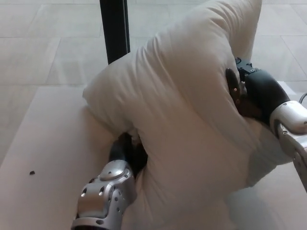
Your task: The robot uses its left hand to press on the left side of the pillow kept in the middle of the desk and uses its right hand to lift up and the right side of the pillow and turn it over
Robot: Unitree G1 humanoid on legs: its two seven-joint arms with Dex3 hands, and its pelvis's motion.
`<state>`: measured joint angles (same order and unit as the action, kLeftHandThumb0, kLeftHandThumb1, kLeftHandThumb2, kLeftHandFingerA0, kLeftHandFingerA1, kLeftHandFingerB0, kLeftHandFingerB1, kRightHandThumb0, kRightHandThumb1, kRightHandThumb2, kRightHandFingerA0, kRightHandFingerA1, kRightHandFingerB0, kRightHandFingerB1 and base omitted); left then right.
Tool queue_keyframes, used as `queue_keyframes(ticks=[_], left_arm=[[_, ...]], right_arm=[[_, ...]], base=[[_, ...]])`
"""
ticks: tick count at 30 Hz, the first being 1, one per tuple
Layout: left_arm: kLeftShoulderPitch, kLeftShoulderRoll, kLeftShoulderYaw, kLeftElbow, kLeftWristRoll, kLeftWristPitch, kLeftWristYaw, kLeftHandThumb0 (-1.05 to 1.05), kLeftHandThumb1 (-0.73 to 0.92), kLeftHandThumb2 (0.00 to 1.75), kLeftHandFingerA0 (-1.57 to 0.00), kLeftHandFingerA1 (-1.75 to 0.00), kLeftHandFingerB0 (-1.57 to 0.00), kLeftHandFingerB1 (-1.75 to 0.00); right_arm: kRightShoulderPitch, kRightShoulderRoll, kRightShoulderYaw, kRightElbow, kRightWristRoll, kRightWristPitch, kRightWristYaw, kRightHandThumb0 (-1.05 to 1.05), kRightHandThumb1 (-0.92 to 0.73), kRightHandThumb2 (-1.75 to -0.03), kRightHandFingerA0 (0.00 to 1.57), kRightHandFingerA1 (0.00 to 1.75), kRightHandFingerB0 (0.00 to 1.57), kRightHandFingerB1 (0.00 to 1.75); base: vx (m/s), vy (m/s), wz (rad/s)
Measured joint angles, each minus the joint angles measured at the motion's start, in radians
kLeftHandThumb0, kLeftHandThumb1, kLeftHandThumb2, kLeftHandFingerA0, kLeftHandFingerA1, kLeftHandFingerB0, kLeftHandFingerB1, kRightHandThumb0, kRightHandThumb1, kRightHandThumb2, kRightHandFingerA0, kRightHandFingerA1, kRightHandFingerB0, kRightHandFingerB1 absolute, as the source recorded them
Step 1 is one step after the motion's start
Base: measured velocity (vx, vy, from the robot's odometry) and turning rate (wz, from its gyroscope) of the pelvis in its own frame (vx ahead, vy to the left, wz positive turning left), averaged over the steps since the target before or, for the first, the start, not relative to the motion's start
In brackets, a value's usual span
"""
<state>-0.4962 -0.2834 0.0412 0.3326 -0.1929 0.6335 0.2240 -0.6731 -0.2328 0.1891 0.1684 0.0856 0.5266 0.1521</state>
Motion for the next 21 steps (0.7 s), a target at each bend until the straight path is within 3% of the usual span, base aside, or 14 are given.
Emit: queue_keyframes(ticks=[3,4,6,7,8,9,10,11,14,15,16,18,19,21], left_arm=[[0.009,0.006,-0.053,-0.004,0.031,-0.027,0.007,-0.99,0.71,1.07,-0.08,-0.36,0.0,-0.05],[0.013,0.008,-0.071,-0.007,0.044,-0.036,0.011,-0.94,0.66,0.99,-0.13,-0.5,0.0,0.0],[0.02,0.01,-0.098,-0.009,0.063,-0.049,0.019,-0.97,0.67,1.02,-0.09,-0.4,0.0,0.0],[0.023,0.01,-0.112,-0.01,0.071,-0.053,0.024,-1.0,0.63,1.01,-0.05,-0.44,0.0,0.0],[0.027,0.01,-0.12,-0.011,0.077,-0.058,0.027,-0.98,0.6,0.99,-0.04,-0.28,0.0,0.0],[0.032,0.009,-0.127,-0.011,0.082,-0.065,0.032,-1.02,0.63,0.99,-0.06,-0.32,0.0,0.0],[0.038,0.006,-0.129,-0.011,0.087,-0.072,0.036,-1.01,0.63,0.98,-0.01,-0.17,0.0,0.0],[0.042,0.004,-0.129,-0.012,0.09,-0.079,0.04,-1.03,0.63,0.98,-0.03,-0.22,0.0,0.0],[0.055,-0.005,-0.129,-0.012,0.095,-0.101,0.048,-1.05,0.61,0.95,-0.03,-0.15,0.0,0.0],[0.061,-0.011,-0.129,-0.011,0.096,-0.113,0.054,-1.03,0.6,0.94,-0.09,-0.27,0.0,-0.01],[0.066,-0.017,-0.129,-0.01,0.097,-0.122,0.058,-0.99,0.58,0.95,-0.07,-0.4,0.0,-0.02],[0.075,-0.023,-0.129,-0.009,0.099,-0.139,0.065,-1.03,0.6,0.95,-0.07,-0.26,0.0,0.0],[0.077,-0.024,-0.129,-0.008,0.099,-0.147,0.067,-0.99,0.58,0.95,-0.1,-0.32,0.0,-0.03],[0.079,-0.024,-0.129,-0.004,0.099,-0.16,0.07,-1.02,0.6,0.95,-0.09,-0.38,0.0,0.0]], right_arm=[[0.004,0.0,0.008,0.0,-0.019,-0.003,-0.008,-1.01,-0.66,-1.14,0.31,0.62,0.11,0.26],[0.005,0.0,0.012,0.0,-0.027,-0.003,-0.011,-1.04,-0.87,-0.66,0.41,0.72,0.07,0.36],[0.009,0.0,0.021,-0.001,-0.042,-0.003,-0.018,-1.05,-0.69,-1.13,0.38,0.71,0.07,0.33],[0.011,0.0,0.026,-0.001,-0.047,-0.004,-0.02,-1.05,-0.84,-0.65,0.45,0.9,0.09,0.39],[0.012,0.0,0.034,-0.001,-0.053,-0.005,-0.022,-1.05,-0.8,-0.66,0.63,1.02,0.07,0.45],[0.013,0.0,0.042,0.0,-0.061,-0.006,-0.024,-1.05,-0.77,-0.68,0.84,1.63,0.08,0.46],[0.012,0.0,0.047,0.0,-0.071,-0.007,-0.028,-1.05,-0.77,-0.67,1.0,1.6,0.08,0.47],[0.012,0.0,0.052,0.0,-0.08,-0.009,-0.032,-0.42,-0.17,-0.93,1.34,1.32,0.0,0.52],[0.009,0.0,0.067,0.001,-0.1,-0.01,-0.044,-0.43,-0.24,-0.97,1.31,1.31,0.0,0.53],[0.008,0.0,0.077,0.001,-0.112,-0.01,-0.049,-1.03,-0.6,-1.01,0.97,1.45,0.08,0.54],[0.007,0.0,0.084,0.001,-0.121,-0.011,-0.054,-1.0,-0.78,-0.67,0.74,1.47,0.07,0.52],[0.006,0.0,0.098,0.001,-0.14,-0.012,-0.063,-0.99,-0.59,-0.98,0.96,1.44,0.07,0.55],[0.005,0.0,0.106,0.001,-0.149,-0.012,-0.068,-1.01,-0.77,-0.65,0.55,1.39,0.09,0.53],[0.005,0.0,0.119,0.001,-0.167,-0.012,-0.075,-1.05,-0.76,-0.65,0.53,1.35,0.09,0.53]], base=[[0.0,0.0,0.0],[0.0,0.0,0.0],[0.0,0.0,0.0],[0.0,0.0,0.0],[0.0,0.0,0.0],[0.0,0.0,0.0],[0.0,0.0,0.0],[0.0,0.0,0.0],[0.0,0.0,0.0],[0.0,0.0,0.0],[0.0,0.0,0.0],[0.0,0.0,0.0],[0.0,0.0,0.0],[0.0,0.0,0.0]])
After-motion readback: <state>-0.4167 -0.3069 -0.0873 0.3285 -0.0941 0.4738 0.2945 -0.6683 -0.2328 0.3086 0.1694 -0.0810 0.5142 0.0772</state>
